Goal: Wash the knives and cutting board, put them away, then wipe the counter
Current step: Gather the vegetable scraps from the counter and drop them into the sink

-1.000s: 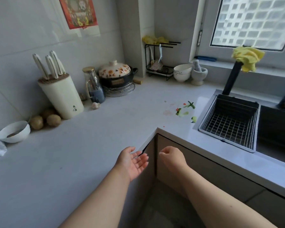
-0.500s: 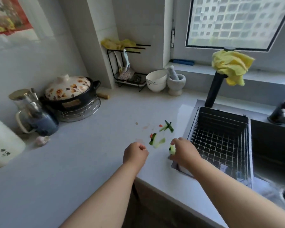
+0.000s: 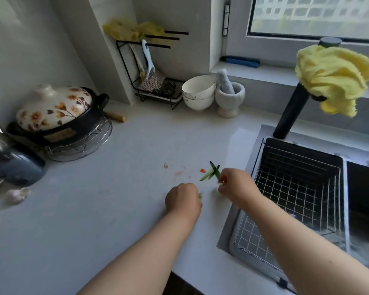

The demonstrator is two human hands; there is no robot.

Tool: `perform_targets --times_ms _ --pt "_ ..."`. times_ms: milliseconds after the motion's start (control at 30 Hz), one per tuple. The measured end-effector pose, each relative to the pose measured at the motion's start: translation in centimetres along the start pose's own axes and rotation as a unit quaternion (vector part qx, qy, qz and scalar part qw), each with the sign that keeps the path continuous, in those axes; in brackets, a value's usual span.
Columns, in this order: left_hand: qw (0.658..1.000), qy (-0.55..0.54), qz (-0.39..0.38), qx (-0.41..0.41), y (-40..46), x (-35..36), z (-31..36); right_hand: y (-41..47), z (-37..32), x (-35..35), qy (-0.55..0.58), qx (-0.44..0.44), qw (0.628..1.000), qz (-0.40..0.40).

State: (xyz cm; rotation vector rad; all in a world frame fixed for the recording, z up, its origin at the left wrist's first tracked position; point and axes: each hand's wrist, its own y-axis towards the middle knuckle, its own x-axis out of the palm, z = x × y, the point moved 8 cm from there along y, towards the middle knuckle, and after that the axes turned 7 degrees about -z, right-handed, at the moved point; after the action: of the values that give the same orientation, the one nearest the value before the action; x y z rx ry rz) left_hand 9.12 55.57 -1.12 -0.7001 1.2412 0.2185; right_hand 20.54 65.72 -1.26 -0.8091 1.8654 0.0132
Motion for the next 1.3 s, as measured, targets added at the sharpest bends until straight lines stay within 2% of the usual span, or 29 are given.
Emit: perform_targets --times_ms 67,200,333,433,600,800,867,933,1000,1033,1133,1233,1300 --pt "1.000 -0.017 -0.006 -0.010 0.0 0.1 0.0 2.0 0.0 -1.3 0.014 -0.001 1.000 0.017" --pt "0.994 -0.091 -0.007 -0.055 0.1 0.2 -1.1 4.6 -1.2 -1.5 -0.045 0.007 0.998 -0.035" --pt "0.981 -0.170 -0.023 -0.087 0.5 0.6 -2.2 5.1 -2.7 -0.4 -0.068 0.013 0.997 -0.037" --pt "0.981 -0.170 -0.034 -0.081 0.3 0.8 -2.5 5.0 -3.6 0.4 -0.089 0.016 0.995 -0.040" --pt "0.981 -0.175 -0.035 -0.080 0.5 0.8 -2.6 4.8 -3.2 0.6 -0.088 0.076 0.993 -0.036" --pt "0.980 -0.176 -0.075 -0.061 1.0 1.7 -1.9 4.8 -4.9 1.7 -0.131 0.042 0.986 -0.098" --pt "0.976 -0.204 -0.066 -0.046 0.9 1.4 -2.1 4.1 -5.3 1.4 -0.096 0.031 0.989 -0.112" --pt "0.959 -0.278 -0.041 -0.035 0.9 0.5 -3.1 3.5 -5.6 0.9 -0.097 0.017 0.988 -0.120" --pt "0.921 -0.388 -0.014 -0.038 1.4 -0.3 -4.9 3.2 -5.8 0.8 -0.144 0.008 0.981 -0.129" --pt "0.884 -0.465 -0.020 -0.042 1.6 -0.3 -5.8 3.1 -5.8 0.8 -0.153 0.005 0.980 -0.130" --pt "0.702 -0.699 -0.096 -0.093 1.5 0.5 -7.0 3.2 -5.5 0.3 -0.090 0.000 0.986 -0.141" --pt "0.555 -0.804 -0.149 -0.156 1.4 1.1 -7.1 2.7 -7.6 -2.6 0.070 -0.058 0.992 -0.088" --pt "0.464 -0.849 -0.199 -0.156 1.1 1.4 -5.8 1.5 -10.7 -3.8 0.056 -0.130 0.987 -0.080"
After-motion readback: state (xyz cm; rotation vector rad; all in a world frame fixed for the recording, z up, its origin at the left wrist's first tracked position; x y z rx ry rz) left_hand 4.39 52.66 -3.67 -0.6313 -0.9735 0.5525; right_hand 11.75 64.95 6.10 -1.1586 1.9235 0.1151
